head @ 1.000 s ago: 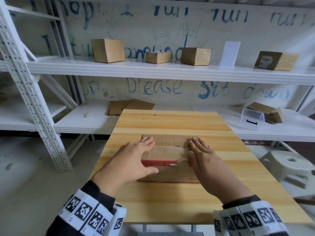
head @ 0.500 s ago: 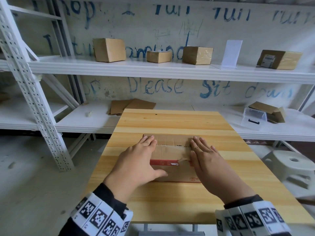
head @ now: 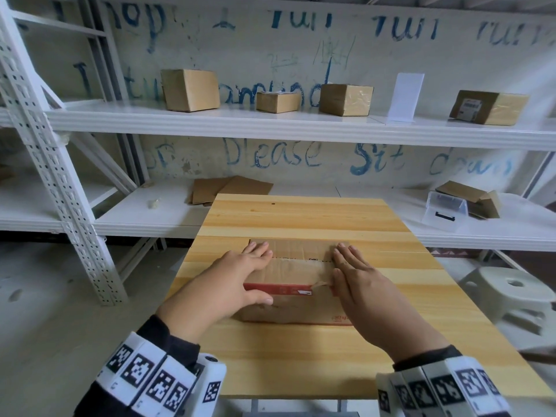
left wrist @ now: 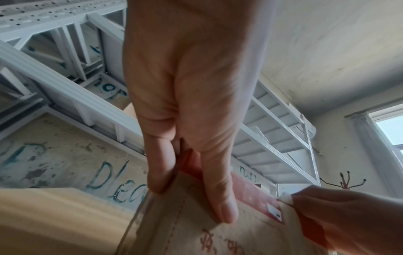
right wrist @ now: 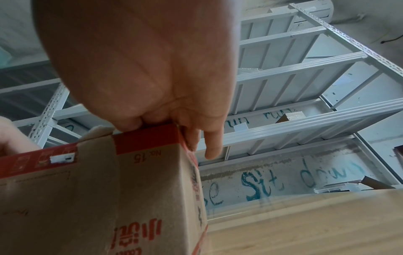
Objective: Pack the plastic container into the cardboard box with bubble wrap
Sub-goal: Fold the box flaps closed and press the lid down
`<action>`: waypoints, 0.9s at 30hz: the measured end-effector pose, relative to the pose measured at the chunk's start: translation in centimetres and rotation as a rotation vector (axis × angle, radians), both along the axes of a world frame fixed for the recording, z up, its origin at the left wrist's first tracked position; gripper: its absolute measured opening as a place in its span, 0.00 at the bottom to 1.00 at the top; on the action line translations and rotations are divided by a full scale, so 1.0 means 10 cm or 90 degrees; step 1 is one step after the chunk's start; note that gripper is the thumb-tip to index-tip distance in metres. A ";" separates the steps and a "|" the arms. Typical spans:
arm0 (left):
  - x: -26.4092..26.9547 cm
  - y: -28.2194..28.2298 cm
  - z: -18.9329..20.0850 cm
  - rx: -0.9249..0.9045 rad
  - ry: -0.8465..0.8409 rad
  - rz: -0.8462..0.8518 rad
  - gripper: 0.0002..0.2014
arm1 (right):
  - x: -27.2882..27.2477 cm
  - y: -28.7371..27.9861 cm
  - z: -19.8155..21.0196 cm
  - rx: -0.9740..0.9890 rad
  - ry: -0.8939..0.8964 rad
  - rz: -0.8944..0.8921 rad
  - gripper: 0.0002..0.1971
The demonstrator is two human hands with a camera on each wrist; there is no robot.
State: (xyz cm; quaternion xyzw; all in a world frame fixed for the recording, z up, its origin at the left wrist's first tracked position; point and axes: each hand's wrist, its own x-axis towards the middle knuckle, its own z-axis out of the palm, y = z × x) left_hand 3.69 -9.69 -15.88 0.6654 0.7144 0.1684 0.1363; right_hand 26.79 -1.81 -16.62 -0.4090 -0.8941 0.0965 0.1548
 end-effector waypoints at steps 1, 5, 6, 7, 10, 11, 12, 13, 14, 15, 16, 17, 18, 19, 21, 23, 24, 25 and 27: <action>-0.02 -0.01 0.00 0.004 -0.017 -0.003 0.45 | 0.00 0.00 0.00 0.000 0.002 0.001 0.27; 0.02 -0.03 -0.01 0.035 -0.008 0.005 0.45 | 0.00 0.05 -0.06 -0.018 0.036 0.002 0.27; 0.08 -0.04 -0.02 0.043 0.012 0.016 0.45 | 0.00 0.05 -0.06 -0.020 0.041 0.001 0.27; 0.15 -0.04 -0.02 0.051 0.042 0.032 0.46 | -0.01 0.06 -0.07 -0.019 0.044 0.001 0.27; 0.35 -0.02 -0.05 0.050 0.128 0.077 0.51 | -0.02 0.06 -0.06 -0.010 0.045 0.004 0.27; 0.38 0.00 -0.05 0.043 0.135 0.087 0.52 | -0.02 0.06 -0.06 -0.011 0.050 0.005 0.27; 0.37 0.01 -0.05 0.038 0.128 0.090 0.53 | -0.01 0.06 -0.06 -0.015 0.058 0.004 0.27; 0.34 0.02 -0.03 0.034 0.111 0.086 0.53 | -0.01 0.06 -0.06 -0.019 0.067 0.003 0.26; 0.30 0.02 -0.01 0.028 0.091 0.078 0.52 | 0.00 0.07 -0.07 -0.023 0.074 0.002 0.26; 0.26 0.01 0.01 0.023 0.071 0.068 0.51 | 0.00 0.07 -0.07 -0.025 0.079 0.002 0.26; 0.23 0.00 0.03 0.022 0.055 0.060 0.49 | -0.01 0.07 -0.07 -0.025 0.082 0.001 0.26; 0.21 -0.01 0.04 0.023 0.046 0.054 0.49 | -0.01 0.07 -0.08 -0.025 0.084 0.000 0.26; 0.20 -0.01 0.05 0.023 0.042 0.051 0.48 | -0.01 0.07 -0.07 -0.026 0.085 0.000 0.26; 0.19 -0.01 0.06 0.022 0.042 0.048 0.48 | -0.01 0.06 -0.07 -0.028 0.085 0.000 0.26; 0.18 0.00 0.06 0.014 0.047 0.043 0.49 | 0.01 0.06 -0.06 -0.030 0.085 0.000 0.26; 0.17 0.00 0.06 -0.001 0.057 0.041 0.49 | 0.01 0.06 -0.06 -0.029 0.084 -0.002 0.26; 0.17 0.00 0.06 -0.009 0.064 0.039 0.50 | 0.01 0.06 -0.06 -0.029 0.084 -0.002 0.26; 0.18 0.00 0.07 -0.016 0.071 0.038 0.50 | 0.01 0.06 -0.07 -0.030 0.084 -0.003 0.27; 0.19 0.00 0.07 -0.022 0.079 0.040 0.51 | 0.01 0.06 -0.08 -0.031 0.085 -0.004 0.27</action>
